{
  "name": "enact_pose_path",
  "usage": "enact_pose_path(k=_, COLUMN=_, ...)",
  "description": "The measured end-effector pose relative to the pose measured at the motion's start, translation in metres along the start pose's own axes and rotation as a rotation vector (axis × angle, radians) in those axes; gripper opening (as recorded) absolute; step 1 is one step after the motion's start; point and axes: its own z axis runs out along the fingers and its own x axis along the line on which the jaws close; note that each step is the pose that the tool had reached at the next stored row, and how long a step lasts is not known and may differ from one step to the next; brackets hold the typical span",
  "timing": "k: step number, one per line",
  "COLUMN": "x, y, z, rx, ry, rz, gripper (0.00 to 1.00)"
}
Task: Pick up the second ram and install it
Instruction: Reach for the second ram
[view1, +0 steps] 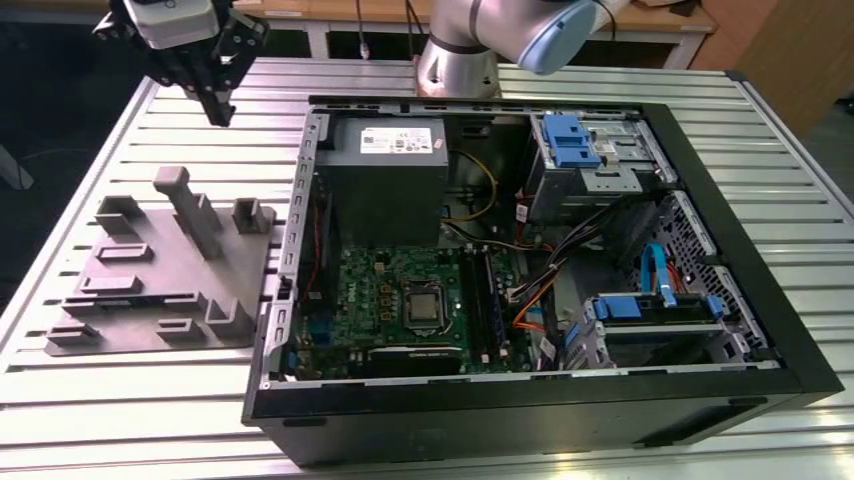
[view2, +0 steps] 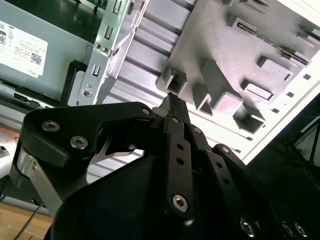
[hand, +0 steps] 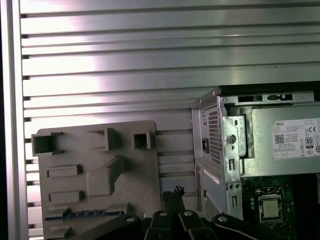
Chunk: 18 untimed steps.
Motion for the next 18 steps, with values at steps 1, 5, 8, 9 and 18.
enact_pose_path(k=1, x=0.0019, y=-0.0001, z=0.0001, rx=0.0000, ry=0.0000, rz=0.000, gripper=0.10)
enact_pose_path(k=5, x=0.0078, y=-0.0006, z=0.0002, rx=0.0000, ry=0.0000, rz=0.000, gripper=0.10)
enact_pose_path(k=8, x=0.0142, y=-0.0012, z=0.0003, rx=0.0001, ry=0.0000, rz=0.000, gripper=0.10)
enact_pose_path(k=9, x=0.0158, y=-0.0015, z=0.0004, rx=0.0000, ry=0.0000, rz=0.000, gripper=0.10)
enact_pose_path(k=18, x=0.0289, y=-0.0100, z=0.0013, rx=0.0000, ry=0.0001, rz=0.000, gripper=0.10)
